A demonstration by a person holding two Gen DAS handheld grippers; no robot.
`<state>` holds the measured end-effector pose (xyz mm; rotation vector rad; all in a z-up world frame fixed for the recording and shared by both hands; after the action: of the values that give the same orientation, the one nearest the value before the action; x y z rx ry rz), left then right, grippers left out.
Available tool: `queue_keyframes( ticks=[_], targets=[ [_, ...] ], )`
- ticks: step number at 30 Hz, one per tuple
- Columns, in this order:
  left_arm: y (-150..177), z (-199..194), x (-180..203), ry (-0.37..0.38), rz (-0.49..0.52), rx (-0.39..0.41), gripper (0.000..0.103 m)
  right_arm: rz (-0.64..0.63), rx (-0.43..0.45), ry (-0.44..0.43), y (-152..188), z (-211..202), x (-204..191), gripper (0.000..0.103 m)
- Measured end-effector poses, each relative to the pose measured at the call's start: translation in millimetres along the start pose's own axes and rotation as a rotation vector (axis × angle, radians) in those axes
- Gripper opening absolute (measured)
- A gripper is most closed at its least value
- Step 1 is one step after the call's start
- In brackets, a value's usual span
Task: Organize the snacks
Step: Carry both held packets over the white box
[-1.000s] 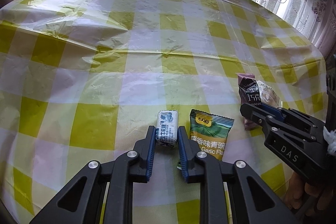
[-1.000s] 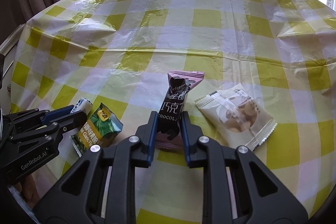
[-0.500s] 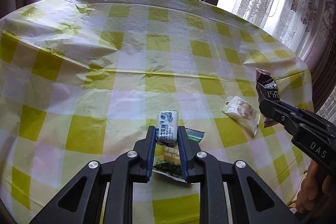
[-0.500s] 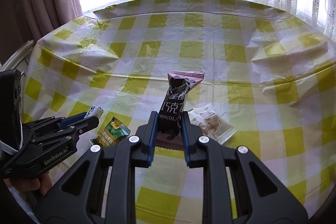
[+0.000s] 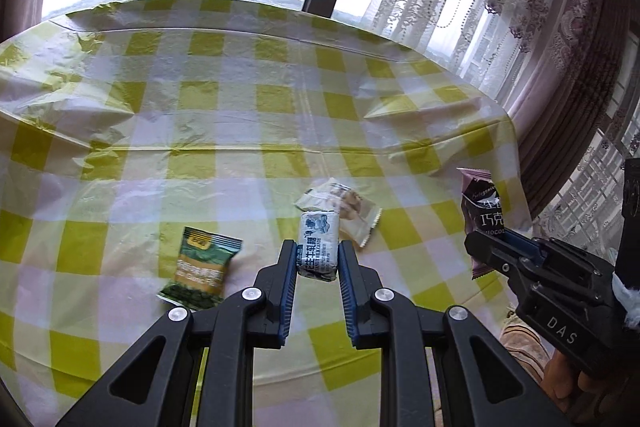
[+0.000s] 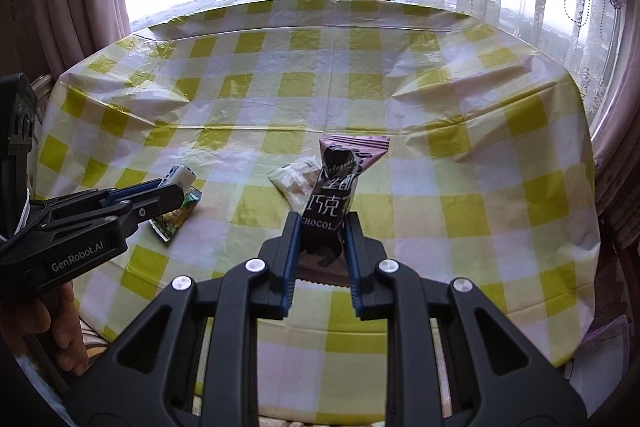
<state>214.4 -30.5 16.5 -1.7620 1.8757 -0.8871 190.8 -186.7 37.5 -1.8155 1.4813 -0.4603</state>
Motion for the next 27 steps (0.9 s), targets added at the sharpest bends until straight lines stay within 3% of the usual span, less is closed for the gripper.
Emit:
queue_keyframes(
  ticks=[8, 17, 27],
  targets=[
    [15, -20, 69, 0.114, 0.087, -0.012, 0.021, 0.022, -0.011, 0.074, 23, -42, 26, 0.025],
    [35, -34, 133, 0.190, 0.165, -0.041, 0.021, 0.059, -0.008, 0.144, 48, -90, 58, 0.025],
    [61, -39, 198, 0.317, 0.217, -0.129, 0.021, 0.131, -0.001, 0.233, 82, -142, 112, 0.025]
  ],
)
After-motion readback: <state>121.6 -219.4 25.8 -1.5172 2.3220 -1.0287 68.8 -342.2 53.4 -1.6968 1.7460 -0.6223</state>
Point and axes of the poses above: each gripper's, at about its wrist camera, not at the fingertips, and z roughly the way its jaws point, x to its right, y to its underside, the point moved 2 cm from there along z, roughly the way its jaws point, and after that the axes turned 15 degrees about -y, right-handed, at the moved point
